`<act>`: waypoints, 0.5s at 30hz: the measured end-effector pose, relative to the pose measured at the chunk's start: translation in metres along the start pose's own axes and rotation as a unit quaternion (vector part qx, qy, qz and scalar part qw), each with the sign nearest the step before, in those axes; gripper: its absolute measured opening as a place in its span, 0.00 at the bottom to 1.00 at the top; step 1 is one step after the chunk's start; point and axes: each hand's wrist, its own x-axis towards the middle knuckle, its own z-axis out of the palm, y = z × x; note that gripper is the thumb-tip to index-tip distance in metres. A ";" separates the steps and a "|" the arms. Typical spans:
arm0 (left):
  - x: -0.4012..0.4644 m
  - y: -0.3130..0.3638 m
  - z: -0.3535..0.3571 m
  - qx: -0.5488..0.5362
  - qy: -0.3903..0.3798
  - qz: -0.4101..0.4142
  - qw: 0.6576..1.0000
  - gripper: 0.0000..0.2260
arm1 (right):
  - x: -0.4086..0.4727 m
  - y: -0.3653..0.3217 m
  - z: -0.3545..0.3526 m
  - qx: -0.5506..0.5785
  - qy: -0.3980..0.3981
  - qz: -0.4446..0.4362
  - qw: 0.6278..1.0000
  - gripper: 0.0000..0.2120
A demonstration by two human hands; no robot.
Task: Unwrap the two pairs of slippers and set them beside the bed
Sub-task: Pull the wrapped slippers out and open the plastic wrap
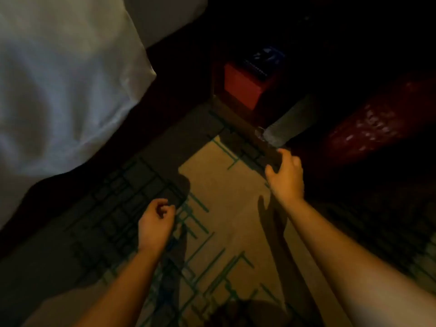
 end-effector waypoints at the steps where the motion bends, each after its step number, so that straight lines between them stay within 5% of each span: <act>1: 0.010 -0.006 0.012 -0.013 0.009 0.009 1.000 0.09 | 0.011 0.003 0.009 -0.032 0.021 -0.017 0.999 0.25; 6: 0.048 -0.038 0.063 0.020 0.034 -0.015 0.999 0.15 | 0.059 0.023 0.043 -0.090 0.106 -0.076 0.987 0.25; 8: 0.052 -0.049 0.072 0.093 0.024 0.034 0.995 0.19 | 0.067 0.030 0.047 -0.143 0.111 -0.086 0.980 0.27; 12: 0.050 -0.079 0.086 0.326 -0.030 0.171 0.929 0.33 | 0.079 0.034 0.049 -0.241 0.115 -0.112 0.957 0.26; 15: 0.039 -0.097 0.090 0.386 -0.043 0.246 0.888 0.34 | 0.081 0.038 0.048 -0.288 0.124 -0.144 0.939 0.25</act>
